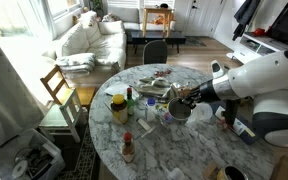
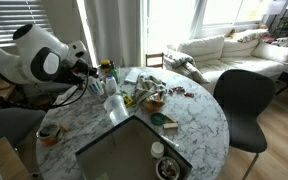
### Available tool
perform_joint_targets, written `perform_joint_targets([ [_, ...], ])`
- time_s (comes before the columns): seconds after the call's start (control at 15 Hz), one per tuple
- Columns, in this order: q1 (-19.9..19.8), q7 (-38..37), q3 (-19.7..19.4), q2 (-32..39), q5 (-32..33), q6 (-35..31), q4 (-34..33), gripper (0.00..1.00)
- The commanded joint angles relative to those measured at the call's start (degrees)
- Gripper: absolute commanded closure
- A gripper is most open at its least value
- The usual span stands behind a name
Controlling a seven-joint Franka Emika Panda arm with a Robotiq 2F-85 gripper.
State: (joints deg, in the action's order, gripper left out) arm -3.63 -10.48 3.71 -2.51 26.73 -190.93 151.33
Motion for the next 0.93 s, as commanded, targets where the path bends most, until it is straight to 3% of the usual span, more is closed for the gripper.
perform_joint_targets([
  [0.0, 2.7, -5.8, -3.2, -7.6, 2.6, -2.2, 6.7, 0.98],
  [0.2, 5.5, -8.6, -9.7, -14.2, 4.6, -1.1, 10.8, 0.98],
  [0.27, 5.0, -11.7, -11.7, -12.8, 7.7, 0.8, 6.1, 0.98],
  [0.47, 4.2, -13.3, -18.1, -18.9, 10.5, 2.8, 6.0, 0.98],
  [0.6, 0.9, -10.2, -19.9, -25.1, 9.0, 3.8, 9.7, 0.98],
  [0.67, 2.0, -13.1, -22.9, -23.6, 11.6, 6.1, 5.9, 0.98],
  [0.87, 3.2, -12.9, -29.1, -27.3, 12.6, 13.1, 5.9, 0.98],
])
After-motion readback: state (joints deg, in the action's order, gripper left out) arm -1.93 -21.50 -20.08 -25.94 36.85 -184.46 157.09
